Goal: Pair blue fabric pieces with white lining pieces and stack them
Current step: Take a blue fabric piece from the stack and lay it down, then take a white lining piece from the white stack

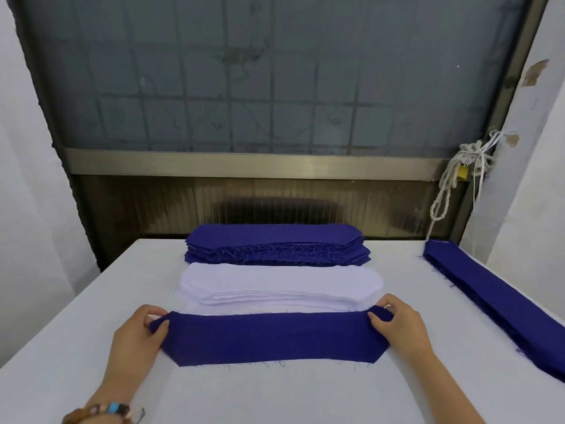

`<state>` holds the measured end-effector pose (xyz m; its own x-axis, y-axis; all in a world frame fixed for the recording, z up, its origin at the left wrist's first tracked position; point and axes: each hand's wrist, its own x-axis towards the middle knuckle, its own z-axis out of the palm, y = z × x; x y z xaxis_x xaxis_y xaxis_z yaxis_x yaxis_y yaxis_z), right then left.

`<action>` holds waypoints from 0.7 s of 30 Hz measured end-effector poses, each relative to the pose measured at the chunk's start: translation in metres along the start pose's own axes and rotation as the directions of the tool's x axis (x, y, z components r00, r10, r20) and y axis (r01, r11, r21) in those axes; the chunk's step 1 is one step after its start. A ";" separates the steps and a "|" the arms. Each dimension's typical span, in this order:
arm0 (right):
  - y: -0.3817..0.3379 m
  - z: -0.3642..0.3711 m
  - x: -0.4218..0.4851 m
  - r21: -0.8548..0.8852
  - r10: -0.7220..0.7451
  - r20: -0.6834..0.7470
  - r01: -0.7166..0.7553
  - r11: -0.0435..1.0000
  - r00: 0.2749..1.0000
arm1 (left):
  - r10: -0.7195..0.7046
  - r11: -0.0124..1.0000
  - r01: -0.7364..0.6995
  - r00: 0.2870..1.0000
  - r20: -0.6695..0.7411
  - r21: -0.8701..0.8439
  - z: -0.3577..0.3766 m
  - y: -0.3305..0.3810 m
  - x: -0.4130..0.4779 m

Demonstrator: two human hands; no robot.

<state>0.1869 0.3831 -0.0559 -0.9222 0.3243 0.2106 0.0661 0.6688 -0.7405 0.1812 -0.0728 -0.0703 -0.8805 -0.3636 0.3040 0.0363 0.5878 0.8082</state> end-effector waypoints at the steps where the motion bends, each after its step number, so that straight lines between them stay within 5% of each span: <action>1: -0.001 0.000 -0.002 -0.007 -0.011 0.009 0.011 1.000 1.000 | -0.004 1.000 0.004 1.000 -0.002 0.002 0.000 0.000 0.000; 16: 0.001 0.003 -0.006 -0.333 -0.175 -0.105 0.131 0.934 0.979 | 0.047 0.997 -0.047 0.999 0.009 0.055 0.000 -0.004 0.000; 21: -0.002 0.002 -0.008 -0.276 -0.378 -0.013 0.360 0.891 0.926 | 0.161 0.987 -0.161 0.984 0.071 -0.014 0.001 0.003 -0.003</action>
<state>0.1938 0.3777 -0.0571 -0.8739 0.0563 0.4829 -0.1676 0.8975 -0.4080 0.1840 -0.0690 -0.0690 -0.8943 -0.2122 0.3939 0.1838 0.6284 0.7559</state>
